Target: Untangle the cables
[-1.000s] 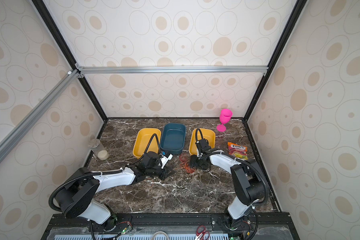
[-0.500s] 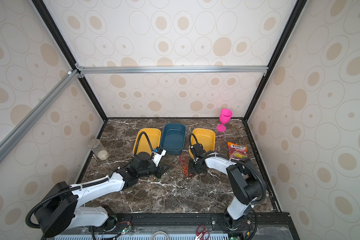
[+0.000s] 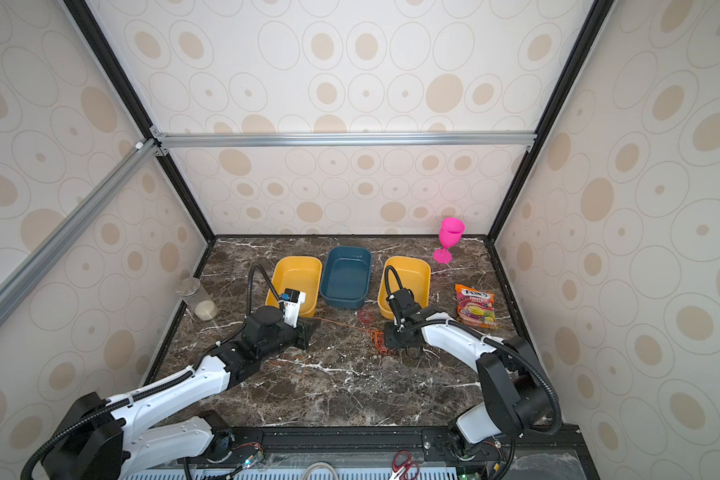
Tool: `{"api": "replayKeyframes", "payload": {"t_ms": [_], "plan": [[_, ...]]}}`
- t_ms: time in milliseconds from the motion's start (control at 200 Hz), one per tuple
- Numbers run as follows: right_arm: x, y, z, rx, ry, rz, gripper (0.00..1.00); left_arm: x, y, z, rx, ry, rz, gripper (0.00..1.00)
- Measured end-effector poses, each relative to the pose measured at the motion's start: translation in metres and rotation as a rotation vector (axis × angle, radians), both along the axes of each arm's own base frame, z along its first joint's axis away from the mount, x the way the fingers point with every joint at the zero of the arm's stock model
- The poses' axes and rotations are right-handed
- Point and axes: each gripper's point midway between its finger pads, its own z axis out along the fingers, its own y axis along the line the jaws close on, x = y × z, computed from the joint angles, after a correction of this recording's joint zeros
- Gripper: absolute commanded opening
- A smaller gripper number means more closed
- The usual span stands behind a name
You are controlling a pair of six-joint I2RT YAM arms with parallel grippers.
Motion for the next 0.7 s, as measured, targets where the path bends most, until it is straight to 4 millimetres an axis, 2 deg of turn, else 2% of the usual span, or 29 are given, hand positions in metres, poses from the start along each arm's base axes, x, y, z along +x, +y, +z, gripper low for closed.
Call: {"api": "replayKeyframes", "payload": {"t_ms": [160, 350, 380, 470, 700], "plan": [[-0.001, -0.005, 0.006, -0.024, -0.002, -0.001, 0.01, 0.004, 0.023, 0.004, 0.003, -0.01, 0.087, 0.0], [-0.012, 0.0, 0.007, -0.008, 0.033, 0.083, 0.13, 0.009, 0.041, 0.011, -0.01, -0.025, 0.145, 0.0], [-0.014, 0.002, 0.007, -0.003, 0.041, 0.097, 0.2, 0.01, 0.043, 0.011, -0.01, -0.026, 0.152, 0.0], [-0.02, -0.001, 0.002, -0.016, 0.072, 0.117, 0.28, 0.015, 0.05, 0.012, -0.009, -0.032, 0.183, 0.0], [-0.023, -0.005, -0.008, -0.036, 0.111, 0.115, 0.37, 0.017, 0.056, 0.019, -0.022, -0.05, 0.214, 0.0]]}}
